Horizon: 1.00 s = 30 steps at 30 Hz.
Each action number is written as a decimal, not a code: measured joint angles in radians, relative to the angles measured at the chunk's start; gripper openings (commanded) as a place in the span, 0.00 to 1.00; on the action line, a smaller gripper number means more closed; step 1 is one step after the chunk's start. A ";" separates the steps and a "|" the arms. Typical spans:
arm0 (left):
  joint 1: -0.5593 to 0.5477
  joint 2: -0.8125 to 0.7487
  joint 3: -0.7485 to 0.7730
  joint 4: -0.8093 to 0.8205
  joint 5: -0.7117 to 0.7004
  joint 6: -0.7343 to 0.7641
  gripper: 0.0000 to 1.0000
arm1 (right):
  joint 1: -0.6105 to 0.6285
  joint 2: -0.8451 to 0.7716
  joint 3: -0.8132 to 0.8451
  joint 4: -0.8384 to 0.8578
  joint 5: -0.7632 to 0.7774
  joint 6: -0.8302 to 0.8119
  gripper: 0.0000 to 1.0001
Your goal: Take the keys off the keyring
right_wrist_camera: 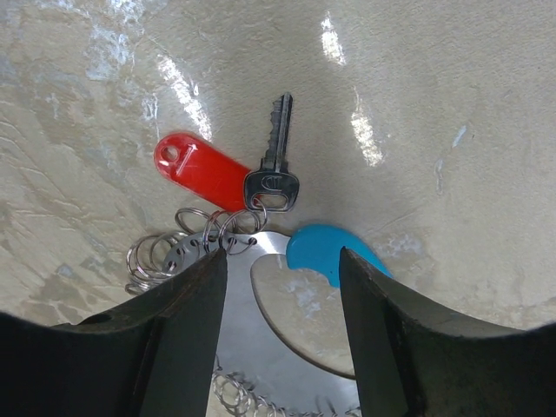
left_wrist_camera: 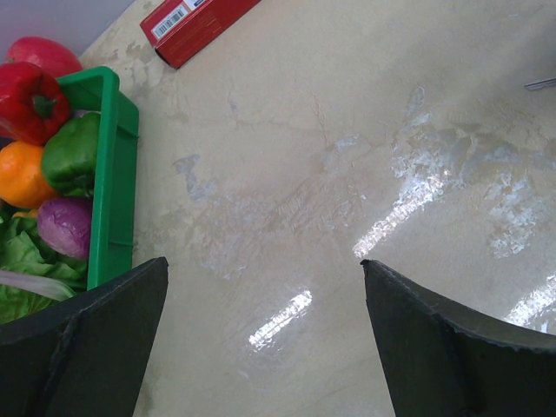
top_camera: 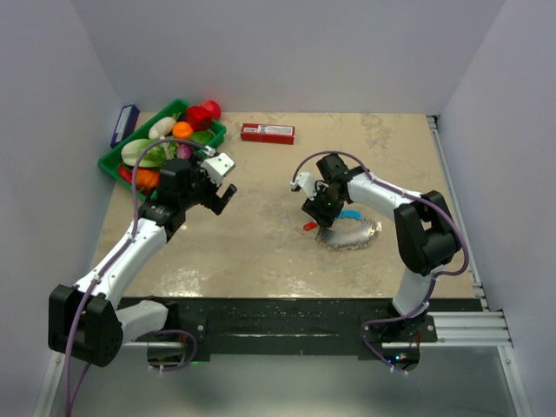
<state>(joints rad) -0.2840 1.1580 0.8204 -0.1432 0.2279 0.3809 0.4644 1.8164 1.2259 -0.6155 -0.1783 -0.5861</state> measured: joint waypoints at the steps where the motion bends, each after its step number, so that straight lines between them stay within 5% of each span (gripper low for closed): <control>1: 0.000 0.000 0.000 0.000 0.000 0.000 0.99 | 0.000 0.000 0.000 -0.001 -0.002 0.000 0.57; 30: 0.000 0.002 -0.005 0.004 0.004 -0.004 0.99 | 0.046 -0.035 -0.031 0.034 0.011 0.008 0.49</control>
<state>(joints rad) -0.2840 1.1599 0.8154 -0.1390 0.2317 0.3771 0.5102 1.7817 1.1950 -0.5819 -0.1677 -0.5785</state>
